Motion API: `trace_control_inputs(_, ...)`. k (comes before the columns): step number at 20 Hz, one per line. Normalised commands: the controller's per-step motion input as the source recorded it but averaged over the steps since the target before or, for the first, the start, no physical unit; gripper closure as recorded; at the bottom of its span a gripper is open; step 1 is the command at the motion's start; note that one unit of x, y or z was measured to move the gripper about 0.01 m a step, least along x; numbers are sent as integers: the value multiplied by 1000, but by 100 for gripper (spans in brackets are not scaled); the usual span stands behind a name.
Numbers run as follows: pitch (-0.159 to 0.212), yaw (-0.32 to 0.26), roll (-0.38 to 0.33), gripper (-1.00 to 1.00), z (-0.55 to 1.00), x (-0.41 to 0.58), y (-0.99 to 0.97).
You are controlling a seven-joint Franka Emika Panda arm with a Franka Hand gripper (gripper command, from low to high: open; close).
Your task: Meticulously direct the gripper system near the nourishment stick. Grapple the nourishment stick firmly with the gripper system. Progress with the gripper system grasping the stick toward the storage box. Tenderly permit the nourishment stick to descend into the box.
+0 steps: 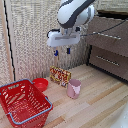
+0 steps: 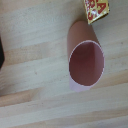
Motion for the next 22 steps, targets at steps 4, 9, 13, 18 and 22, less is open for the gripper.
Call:
trace_control_inputs(4,0,95,2,-100,-164,261,-325)
trace_control_inputs(9,-2,125,0,-100,-187,289,-311)
trace_control_inputs(13,0,118,0,-100,-194,269,-234)
trace_control_inputs(18,0,112,0,-100,-226,293,-202)
trace_control_inputs(22,0,104,0,-100,-239,304,-200)
